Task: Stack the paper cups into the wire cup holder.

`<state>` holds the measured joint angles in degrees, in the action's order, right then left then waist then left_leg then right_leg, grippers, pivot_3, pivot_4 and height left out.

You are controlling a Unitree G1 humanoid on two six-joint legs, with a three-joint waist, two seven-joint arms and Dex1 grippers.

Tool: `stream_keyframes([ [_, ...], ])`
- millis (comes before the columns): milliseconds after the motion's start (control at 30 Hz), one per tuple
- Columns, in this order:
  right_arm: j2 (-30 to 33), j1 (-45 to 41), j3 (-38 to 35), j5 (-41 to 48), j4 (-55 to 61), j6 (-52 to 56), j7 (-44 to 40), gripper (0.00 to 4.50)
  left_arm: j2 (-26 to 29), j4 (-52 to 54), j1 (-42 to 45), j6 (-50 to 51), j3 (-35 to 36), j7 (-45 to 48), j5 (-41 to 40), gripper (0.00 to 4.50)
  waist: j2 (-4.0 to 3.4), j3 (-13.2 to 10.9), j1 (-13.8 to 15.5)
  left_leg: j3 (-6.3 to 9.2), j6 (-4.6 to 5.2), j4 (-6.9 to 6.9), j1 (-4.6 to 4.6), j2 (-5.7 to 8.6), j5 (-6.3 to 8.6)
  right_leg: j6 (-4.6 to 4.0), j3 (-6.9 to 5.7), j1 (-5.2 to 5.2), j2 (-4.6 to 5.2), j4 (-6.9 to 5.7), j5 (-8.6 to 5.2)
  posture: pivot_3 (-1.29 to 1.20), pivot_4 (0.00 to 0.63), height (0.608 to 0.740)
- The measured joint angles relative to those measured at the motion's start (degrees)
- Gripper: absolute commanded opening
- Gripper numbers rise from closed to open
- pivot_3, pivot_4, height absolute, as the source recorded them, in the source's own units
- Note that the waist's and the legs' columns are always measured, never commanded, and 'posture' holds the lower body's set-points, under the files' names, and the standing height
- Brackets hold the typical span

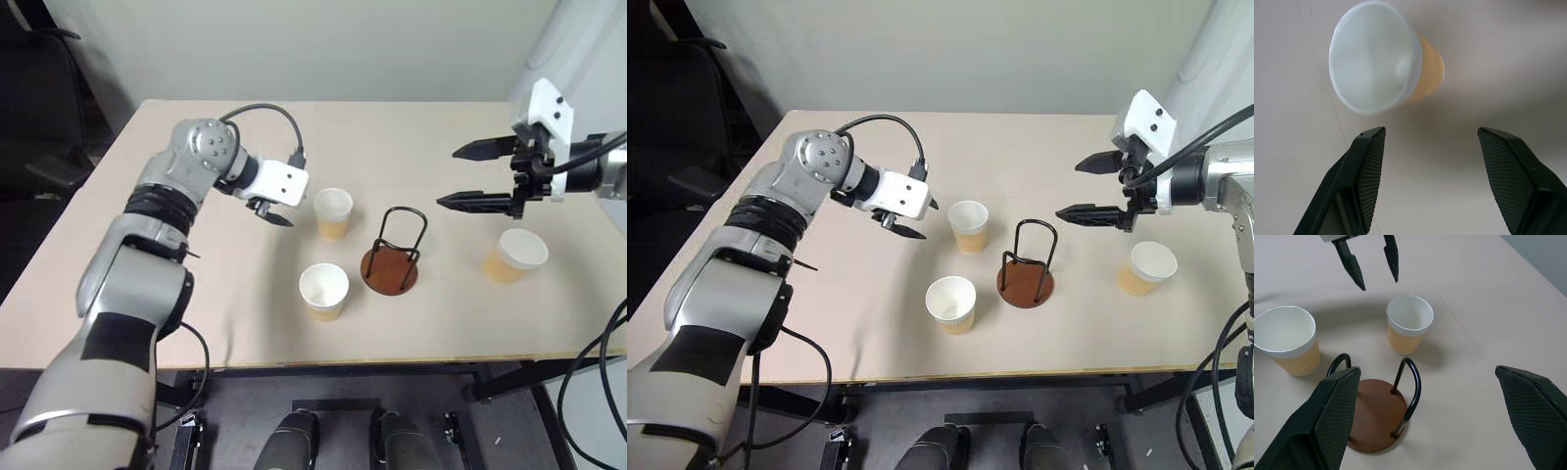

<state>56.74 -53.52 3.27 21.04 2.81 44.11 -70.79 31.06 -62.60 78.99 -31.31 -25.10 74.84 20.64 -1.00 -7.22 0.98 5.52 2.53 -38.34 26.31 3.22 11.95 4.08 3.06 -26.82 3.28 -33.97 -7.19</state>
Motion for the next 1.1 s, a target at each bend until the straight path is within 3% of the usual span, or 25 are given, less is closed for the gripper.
stream_keyframes([
  [500, 2.0, 0.0, 0.2, 0.0, 0.0, 1.0, -0.6, 4.48, -3.3, -2.6, 1.9, -2.6, -0.9, -2.0, 2.5, 3.24, 0.00, 0.0, 0.0, -0.02, 0.00, -0.04, -0.02, -0.03, 0.01, 0.27, 0.05, 0.00, 0.01, -0.02, 0.16, 0.00, 0.150, 0.740],
  [1100, 2.0, 0.0, 0.2, 0.1, 0.2, 1.2, -0.4, 4.48, -7.2, -6.7, 2.3, -4.0, -4.6, -13.1, 9.6, 3.24, 0.00, 0.0, 0.2, -0.06, 0.04, -0.31, 0.01, -0.02, 0.03, 0.28, 0.12, 0.05, 0.03, -0.07, 0.17, 0.00, 0.150, 0.740],
])
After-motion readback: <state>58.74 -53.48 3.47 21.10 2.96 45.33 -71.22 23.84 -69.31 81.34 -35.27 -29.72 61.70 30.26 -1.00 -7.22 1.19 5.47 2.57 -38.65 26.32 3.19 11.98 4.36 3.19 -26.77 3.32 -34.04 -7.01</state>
